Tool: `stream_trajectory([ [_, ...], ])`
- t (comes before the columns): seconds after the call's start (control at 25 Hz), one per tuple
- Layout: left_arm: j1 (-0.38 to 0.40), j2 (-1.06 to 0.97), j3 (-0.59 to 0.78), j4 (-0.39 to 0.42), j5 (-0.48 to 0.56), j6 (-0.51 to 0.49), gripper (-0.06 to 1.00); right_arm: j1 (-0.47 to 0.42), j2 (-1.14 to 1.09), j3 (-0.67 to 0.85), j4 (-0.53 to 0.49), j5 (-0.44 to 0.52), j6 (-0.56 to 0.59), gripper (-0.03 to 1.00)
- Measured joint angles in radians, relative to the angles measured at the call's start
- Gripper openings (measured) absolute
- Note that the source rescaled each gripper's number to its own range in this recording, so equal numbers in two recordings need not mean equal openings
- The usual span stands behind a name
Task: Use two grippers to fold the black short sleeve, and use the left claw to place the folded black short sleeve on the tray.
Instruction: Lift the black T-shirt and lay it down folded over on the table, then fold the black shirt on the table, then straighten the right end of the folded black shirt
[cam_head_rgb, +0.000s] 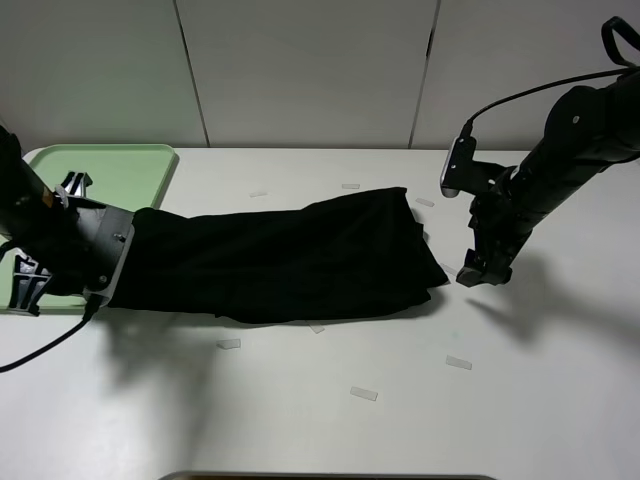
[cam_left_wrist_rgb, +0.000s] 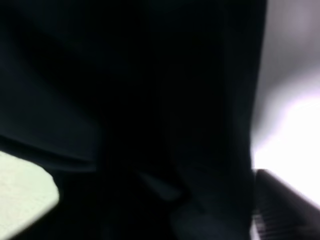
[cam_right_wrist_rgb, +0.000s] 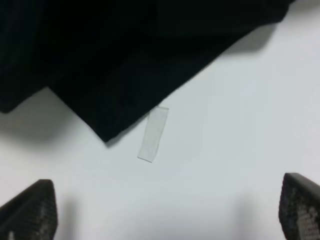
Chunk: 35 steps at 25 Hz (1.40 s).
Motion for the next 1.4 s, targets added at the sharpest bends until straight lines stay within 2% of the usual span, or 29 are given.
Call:
stream_trajectory([
  [0.08,0.0,-0.001,0.0,0.001,-0.022,-0.01,0.74,0.0,0.0,0.0,-0.001,0.0,0.014,0.99],
  [0.24,0.0,-0.022,0.0,0.002,-0.154,-0.064,0.79,0.0,0.0,0.0,-0.021,0.0,0.023,1.0],
  [0.28,0.0,-0.022,0.0,0.002,-0.154,-0.064,0.79,0.0,0.0,0.0,-0.029,0.0,0.023,1.0],
  [0.48,0.0,-0.082,0.0,0.002,-0.375,-0.076,0.8,0.0,-0.038,0.0,-0.038,-0.045,0.023,1.0],
  [0.6,0.0,-0.132,0.0,0.002,-0.44,-0.077,0.8,0.0,-0.084,0.0,-0.038,-0.06,0.023,1.0],
  [0.84,0.0,-0.265,0.0,0.002,-0.487,-0.104,0.8,0.0,-0.185,0.0,-0.056,-0.102,0.023,1.0],
  [1.04,0.0,-0.396,0.0,0.002,-0.493,-0.224,0.8,0.0,-0.246,0.0,-0.057,-0.123,0.023,1.0],
  [1.2,0.0,-0.513,0.0,0.002,-0.491,-0.296,0.8,0.0,-0.342,0.001,-0.036,-0.177,0.023,1.0],
  [1.4,0.0,-0.766,0.0,0.002,-0.421,-0.433,0.8,0.0,-0.431,0.001,-0.03,-0.217,0.023,1.0],
])
